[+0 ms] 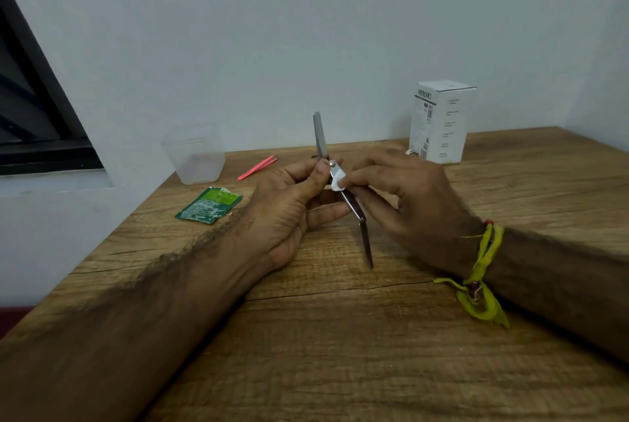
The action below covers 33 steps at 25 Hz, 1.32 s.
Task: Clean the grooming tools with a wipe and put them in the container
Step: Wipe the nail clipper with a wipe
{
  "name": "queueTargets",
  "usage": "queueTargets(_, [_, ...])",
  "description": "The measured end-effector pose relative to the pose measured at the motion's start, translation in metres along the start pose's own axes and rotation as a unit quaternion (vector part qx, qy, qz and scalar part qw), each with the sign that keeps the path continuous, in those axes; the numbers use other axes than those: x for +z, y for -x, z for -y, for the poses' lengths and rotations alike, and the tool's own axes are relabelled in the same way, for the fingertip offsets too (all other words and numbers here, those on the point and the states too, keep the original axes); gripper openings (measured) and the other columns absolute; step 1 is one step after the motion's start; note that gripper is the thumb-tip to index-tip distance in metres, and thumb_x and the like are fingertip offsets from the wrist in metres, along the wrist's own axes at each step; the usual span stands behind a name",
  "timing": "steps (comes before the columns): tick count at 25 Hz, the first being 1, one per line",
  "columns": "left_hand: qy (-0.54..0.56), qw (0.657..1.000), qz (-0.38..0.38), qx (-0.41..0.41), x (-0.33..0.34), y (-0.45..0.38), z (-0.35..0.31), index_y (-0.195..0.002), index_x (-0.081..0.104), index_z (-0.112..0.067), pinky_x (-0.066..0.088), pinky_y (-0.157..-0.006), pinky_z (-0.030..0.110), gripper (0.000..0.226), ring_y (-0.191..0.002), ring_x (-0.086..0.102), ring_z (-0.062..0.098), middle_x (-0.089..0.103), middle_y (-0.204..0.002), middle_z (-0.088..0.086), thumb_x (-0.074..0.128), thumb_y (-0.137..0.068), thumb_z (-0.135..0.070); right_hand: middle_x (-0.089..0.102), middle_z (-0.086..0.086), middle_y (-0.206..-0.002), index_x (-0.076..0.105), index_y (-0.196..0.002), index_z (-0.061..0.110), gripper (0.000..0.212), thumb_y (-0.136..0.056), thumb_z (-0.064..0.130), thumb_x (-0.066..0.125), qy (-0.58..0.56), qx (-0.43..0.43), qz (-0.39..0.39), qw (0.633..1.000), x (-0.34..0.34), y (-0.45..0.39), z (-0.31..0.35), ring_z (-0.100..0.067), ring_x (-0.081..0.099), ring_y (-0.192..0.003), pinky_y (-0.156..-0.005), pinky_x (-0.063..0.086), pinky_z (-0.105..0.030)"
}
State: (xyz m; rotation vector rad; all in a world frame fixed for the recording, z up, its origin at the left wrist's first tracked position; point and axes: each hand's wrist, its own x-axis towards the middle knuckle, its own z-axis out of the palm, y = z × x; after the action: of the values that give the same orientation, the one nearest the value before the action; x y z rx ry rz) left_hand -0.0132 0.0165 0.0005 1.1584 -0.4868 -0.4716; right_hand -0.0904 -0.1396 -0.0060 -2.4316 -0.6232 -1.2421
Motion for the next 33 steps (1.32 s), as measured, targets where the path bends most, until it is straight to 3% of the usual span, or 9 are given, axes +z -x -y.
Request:
queueTargets(6, [-0.013, 1.0, -0.009, 0.001, -0.0002, -0.0009, 0.0013, -0.12, 0.066, 0.003, 0.061, -0.058, 0.026, 0.027, -0.078, 0.075, 0.017, 0.074, -0.096, 0.011, 0.056, -0.099, -0.01, 0.069, -0.011, -0.094, 0.073, -0.101, 0.001, 0.014, -0.09, 0.004, 0.066, 0.028, -0.002, 0.021, 0.999, 0.0006, 0.0002, -0.0009, -0.029, 0.063, -0.091, -0.078, 0.05, -0.047])
queueTargets(11, [-0.009, 1.0, -0.018, 0.007, -0.0011, -0.0012, 0.0017, -0.109, 0.069, -0.002, 0.061, -0.056, 0.025, 0.019, -0.074, 0.075, 0.018, 0.076, -0.092, 0.011, 0.057, -0.098, -0.01, 0.069, -0.011, -0.092, 0.073, -0.099, 0.0, 0.013, -0.087, 0.0, 0.068, 0.036, -0.009, 0.022, 0.999, -0.0034, 0.0013, -0.0004, -0.028, 0.063, -0.087, -0.075, 0.051, -0.047])
queueTargets(18, [-0.045, 0.999, -0.021, 0.017, -0.0021, -0.0009, 0.0027, -0.112, 0.068, 0.0, 0.064, -0.065, 0.031, 0.021, -0.08, 0.075, 0.02, 0.075, -0.097, 0.013, 0.053, -0.101, -0.009, 0.069, -0.01, -0.092, 0.074, -0.098, 0.002, 0.012, -0.088, 0.001, 0.065, 0.056, -0.018, 0.033, 0.998, -0.0032, 0.0007, 0.0033, -0.027, 0.063, -0.086, -0.075, 0.049, -0.045])
queueTargets(28, [-0.075, 0.996, -0.031, 0.024, -0.0016, -0.0013, 0.0035, -0.115, 0.068, -0.001, 0.062, -0.062, 0.029, 0.022, -0.076, 0.073, 0.015, 0.075, -0.093, 0.008, 0.052, -0.102, -0.009, 0.069, -0.009, -0.093, 0.074, -0.098, 0.004, 0.013, -0.088, 0.001, 0.066, 0.063, 0.0, 0.064, 0.996, -0.0037, 0.0023, 0.0038, -0.026, 0.062, -0.089, -0.079, 0.047, -0.036])
queueTargets(33, [-0.077, 0.997, -0.027, 0.016, -0.001, -0.0019, 0.0036, -0.112, 0.069, -0.003, 0.063, -0.06, 0.03, 0.021, -0.072, 0.073, 0.015, 0.076, -0.087, 0.007, 0.052, -0.102, -0.009, 0.07, -0.011, -0.094, 0.074, -0.097, 0.002, 0.012, -0.088, 0.003, 0.066, 0.068, -0.006, 0.107, 0.992, -0.009, 0.0041, 0.0083, -0.028, 0.063, -0.088, -0.076, 0.049, -0.042])
